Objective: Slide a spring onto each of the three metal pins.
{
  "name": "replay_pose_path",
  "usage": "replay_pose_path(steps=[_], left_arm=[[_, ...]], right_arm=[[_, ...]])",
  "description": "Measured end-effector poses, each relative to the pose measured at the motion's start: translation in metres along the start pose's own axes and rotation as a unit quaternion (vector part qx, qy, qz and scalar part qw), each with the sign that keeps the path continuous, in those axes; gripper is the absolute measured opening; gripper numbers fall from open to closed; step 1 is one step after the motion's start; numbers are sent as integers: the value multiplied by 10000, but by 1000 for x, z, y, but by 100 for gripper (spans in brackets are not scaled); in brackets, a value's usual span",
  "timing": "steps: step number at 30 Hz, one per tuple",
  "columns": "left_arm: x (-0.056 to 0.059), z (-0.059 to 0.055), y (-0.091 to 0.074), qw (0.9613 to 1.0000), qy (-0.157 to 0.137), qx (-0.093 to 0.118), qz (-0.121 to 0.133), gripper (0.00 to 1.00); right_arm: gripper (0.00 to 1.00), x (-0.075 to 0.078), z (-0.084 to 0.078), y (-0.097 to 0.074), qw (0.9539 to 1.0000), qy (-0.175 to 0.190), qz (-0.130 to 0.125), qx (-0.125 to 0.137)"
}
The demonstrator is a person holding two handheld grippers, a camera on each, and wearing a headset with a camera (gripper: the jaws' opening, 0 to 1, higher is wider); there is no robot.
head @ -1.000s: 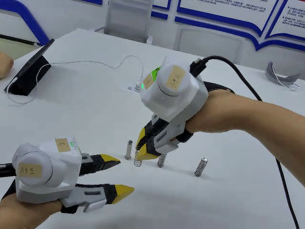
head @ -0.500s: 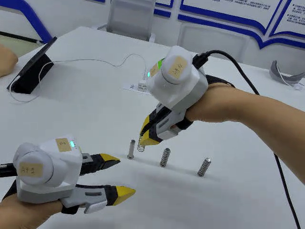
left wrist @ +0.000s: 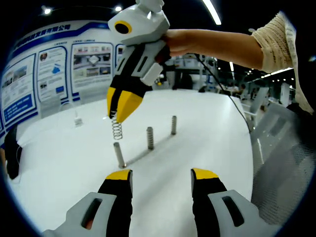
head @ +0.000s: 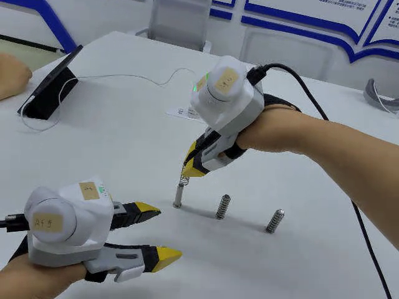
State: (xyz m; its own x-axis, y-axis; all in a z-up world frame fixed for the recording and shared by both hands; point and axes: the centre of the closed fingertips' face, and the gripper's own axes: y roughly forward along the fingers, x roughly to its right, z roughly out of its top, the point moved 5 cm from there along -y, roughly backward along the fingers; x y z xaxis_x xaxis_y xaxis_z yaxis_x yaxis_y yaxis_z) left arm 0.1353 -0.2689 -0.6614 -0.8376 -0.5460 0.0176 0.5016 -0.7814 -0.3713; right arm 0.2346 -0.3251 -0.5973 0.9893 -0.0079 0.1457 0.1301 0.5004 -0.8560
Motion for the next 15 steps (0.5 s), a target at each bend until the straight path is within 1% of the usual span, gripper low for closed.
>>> replay_pose_path(steps=[15], left_arm=[[-3,-4,1,10000,-76,-15,14,47]], right_arm=[[12,3,-6,16,9998,130,112,-94]])
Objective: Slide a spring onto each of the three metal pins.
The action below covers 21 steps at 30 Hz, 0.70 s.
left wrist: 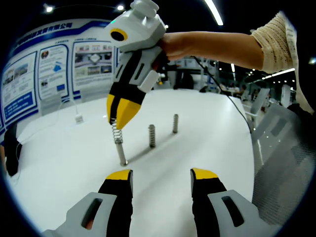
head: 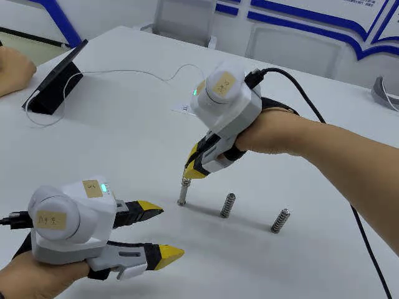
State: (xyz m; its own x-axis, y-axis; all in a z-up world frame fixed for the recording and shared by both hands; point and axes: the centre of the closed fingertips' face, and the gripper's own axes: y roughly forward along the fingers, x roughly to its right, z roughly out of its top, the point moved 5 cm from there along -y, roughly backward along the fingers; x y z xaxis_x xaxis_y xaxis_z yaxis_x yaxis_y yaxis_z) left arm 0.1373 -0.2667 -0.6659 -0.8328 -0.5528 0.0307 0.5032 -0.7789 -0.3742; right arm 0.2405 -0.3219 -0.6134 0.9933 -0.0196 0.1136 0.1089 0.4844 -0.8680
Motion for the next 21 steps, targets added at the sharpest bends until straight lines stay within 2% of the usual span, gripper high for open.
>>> replay_pose_path(steps=[9,21], left_arm=[[-2,-3,0,10000,-41,-10,8,47],[-4,-6,0,10000,-87,-27,17,46]], right_arm=[[12,0,-6,15,9999,81,84,-123],[12,-2,-13,28,9995,183,181,-161]])
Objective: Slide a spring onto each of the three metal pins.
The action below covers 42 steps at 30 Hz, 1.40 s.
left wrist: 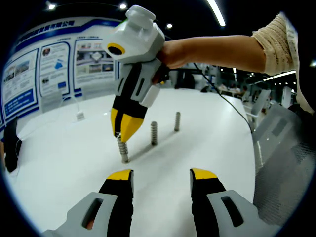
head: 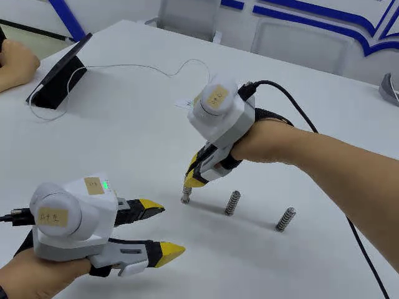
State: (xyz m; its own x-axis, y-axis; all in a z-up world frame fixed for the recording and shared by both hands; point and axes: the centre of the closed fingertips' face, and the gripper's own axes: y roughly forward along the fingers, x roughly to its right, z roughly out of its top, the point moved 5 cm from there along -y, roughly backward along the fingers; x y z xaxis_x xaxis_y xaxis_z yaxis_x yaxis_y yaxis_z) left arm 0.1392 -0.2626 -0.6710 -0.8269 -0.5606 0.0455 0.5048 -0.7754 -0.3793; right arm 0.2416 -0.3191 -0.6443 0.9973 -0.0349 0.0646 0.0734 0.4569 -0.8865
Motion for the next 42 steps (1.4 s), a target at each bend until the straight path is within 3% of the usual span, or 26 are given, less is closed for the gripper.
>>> replay_pose_path(steps=[21,32,42], left_arm=[[-3,-1,1,10000,-41,-10,34,46],[-5,1,-1,10000,-35,7,78,47],[-8,3,-1,9999,-25,22,115,48]], right_arm=[[12,-7,-8,19,9998,-71,79,-184],[16,-8,-8,19,9999,-66,72,-129],[22,-5,-16,8,9999,107,-6,-7]])
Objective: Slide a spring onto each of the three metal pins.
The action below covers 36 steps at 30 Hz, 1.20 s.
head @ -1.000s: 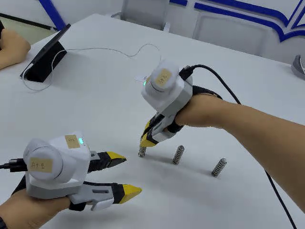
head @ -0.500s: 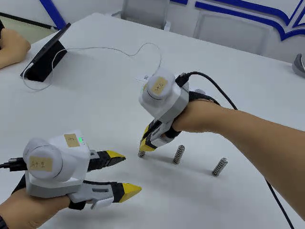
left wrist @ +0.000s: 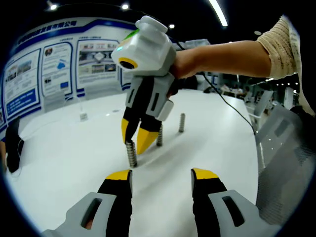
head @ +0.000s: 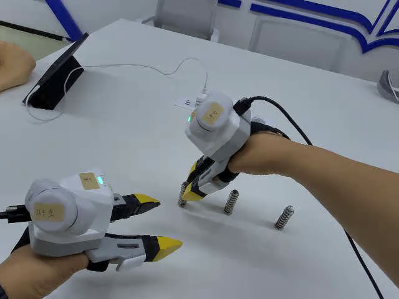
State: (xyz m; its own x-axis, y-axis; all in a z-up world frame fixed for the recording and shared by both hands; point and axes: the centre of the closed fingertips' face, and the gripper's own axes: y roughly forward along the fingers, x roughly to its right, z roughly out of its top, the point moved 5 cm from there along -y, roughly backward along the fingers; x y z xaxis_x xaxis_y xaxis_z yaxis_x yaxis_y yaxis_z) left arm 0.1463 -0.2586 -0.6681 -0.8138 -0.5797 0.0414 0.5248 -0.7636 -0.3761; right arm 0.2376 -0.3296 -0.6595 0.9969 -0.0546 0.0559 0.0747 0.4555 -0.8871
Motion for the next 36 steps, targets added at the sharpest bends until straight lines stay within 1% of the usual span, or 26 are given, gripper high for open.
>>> replay_pose_path(steps=[1,7,12,18,31,36], left_arm=[[0,0,0,10000,2,1,5,49],[-1,3,1,10000,22,10,12,50],[-2,5,0,10000,24,12,43,52],[-4,7,0,10000,-9,34,81,53],[-5,13,4,10000,35,18,86,58],[-5,12,6,10000,30,-18,82,60]], right_arm=[[23,1,-1,-2,10000,10,-39,30],[27,3,-8,-7,9998,145,-76,134],[32,4,-15,-14,9993,234,-166,232],[35,6,-27,-23,9983,375,-293,324],[42,10,-54,-43,9941,760,-574,528],[44,9,-66,-50,9919,902,-676,592]])
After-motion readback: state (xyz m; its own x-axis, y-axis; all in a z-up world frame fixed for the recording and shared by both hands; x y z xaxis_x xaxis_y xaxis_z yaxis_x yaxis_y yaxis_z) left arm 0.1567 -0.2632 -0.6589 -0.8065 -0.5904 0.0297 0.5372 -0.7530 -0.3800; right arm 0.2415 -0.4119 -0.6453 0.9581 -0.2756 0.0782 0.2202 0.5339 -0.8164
